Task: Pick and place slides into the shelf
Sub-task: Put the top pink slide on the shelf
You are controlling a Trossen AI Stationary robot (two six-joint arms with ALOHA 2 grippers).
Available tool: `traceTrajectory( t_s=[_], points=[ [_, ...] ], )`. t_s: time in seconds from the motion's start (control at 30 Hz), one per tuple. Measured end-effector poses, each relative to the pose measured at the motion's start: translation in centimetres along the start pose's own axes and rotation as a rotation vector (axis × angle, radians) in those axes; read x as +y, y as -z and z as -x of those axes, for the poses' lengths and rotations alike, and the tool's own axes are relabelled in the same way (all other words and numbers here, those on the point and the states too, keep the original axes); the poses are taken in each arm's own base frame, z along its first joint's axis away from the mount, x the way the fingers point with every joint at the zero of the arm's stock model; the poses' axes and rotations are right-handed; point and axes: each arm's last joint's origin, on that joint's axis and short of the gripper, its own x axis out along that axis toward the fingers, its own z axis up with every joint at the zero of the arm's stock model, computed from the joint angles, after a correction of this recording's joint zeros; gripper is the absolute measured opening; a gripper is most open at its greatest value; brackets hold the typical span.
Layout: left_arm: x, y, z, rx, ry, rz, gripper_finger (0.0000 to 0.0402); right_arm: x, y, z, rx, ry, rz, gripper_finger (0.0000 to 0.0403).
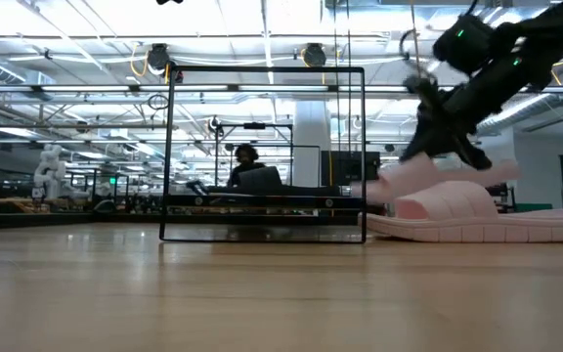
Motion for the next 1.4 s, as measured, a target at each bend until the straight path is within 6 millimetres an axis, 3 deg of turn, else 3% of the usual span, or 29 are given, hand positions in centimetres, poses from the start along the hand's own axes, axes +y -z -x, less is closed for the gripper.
traceTrajectory(
  t_s=[0.2,0.37,0.57,0.83,1.03,1.17,1.4],
  points=[
    [0.0,0.0,0.0,0.000,0.000,0.001,0.0078,2.4,-1.3,3.1,-0.164,-0.294,-0.121,0.0002],
    [0.0,0.0,0.0,0.000,0.000,0.021,0.0078,4.5,-2.0,3.6,-0.240,-0.504,-0.163,0.0002],
    [0.0,0.0,0.0,0.000,0.000,0.026,0.0078,6.1,-2.3,1.0,-0.145,-0.521,-0.165,0.0001],
    [0.0,0.0,0.0,0.000,0.000,0.032,0.0078,12.4,-5.9,-1.9,-0.043,-0.614,0.012,0.0001],
    [0.0,0.0,0.0,0.000,0.000,0.040,0.0078,15.7,-6.1,-4.9,0.093,-0.610,0.057,0.0000],
    [0.0,0.0,0.0,0.000,0.000,0.055,0.0078,16.4,-5.2,-6.7,0.175,-0.604,0.025,0.0000],
    [0.0,0.0,0.0,0.000,0.000,0.057,0.0078,15.7,-4.5,-8.4,0.243,-0.539,-0.081,0.0000]
  ],
)
